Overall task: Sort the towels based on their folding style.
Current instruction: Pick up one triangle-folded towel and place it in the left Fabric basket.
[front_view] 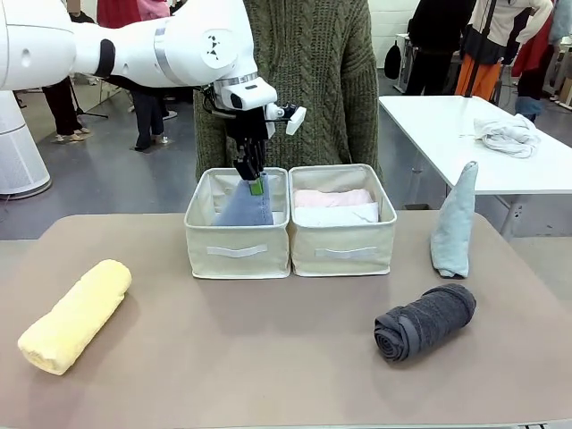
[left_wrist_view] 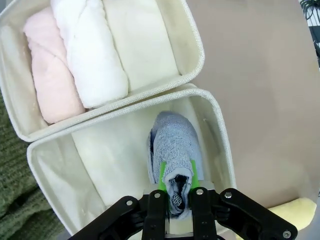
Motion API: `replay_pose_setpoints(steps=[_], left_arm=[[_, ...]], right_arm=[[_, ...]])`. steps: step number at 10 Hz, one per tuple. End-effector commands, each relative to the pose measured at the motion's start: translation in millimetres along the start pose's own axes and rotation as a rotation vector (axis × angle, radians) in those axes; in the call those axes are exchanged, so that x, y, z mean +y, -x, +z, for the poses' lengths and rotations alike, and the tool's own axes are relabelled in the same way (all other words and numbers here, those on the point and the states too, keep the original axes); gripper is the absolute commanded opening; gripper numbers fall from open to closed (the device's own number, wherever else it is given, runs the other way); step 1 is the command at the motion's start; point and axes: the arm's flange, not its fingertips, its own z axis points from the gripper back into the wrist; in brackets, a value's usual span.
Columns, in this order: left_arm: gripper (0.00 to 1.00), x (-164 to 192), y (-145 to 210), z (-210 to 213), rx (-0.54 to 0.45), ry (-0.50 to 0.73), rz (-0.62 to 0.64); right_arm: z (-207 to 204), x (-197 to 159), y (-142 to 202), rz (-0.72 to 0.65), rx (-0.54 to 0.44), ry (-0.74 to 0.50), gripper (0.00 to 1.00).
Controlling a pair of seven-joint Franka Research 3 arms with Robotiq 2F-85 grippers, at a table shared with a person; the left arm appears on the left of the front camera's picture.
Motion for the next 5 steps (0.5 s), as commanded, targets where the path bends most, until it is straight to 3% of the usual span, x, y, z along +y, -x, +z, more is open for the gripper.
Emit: replay_pose_setpoints(steps=[1, 5], left_arm=[[0.15, 6, -5, -16, 0.029, 0.0, 0.039], [0.15, 7, -10, -47, 0.06, 0.057, 0.005]], right_arm=[[-2, -2, 0, 0.013, -0.028, -0.02, 1.0], [-2, -2, 0, 0.013, -0.028, -0.02, 1.0]])
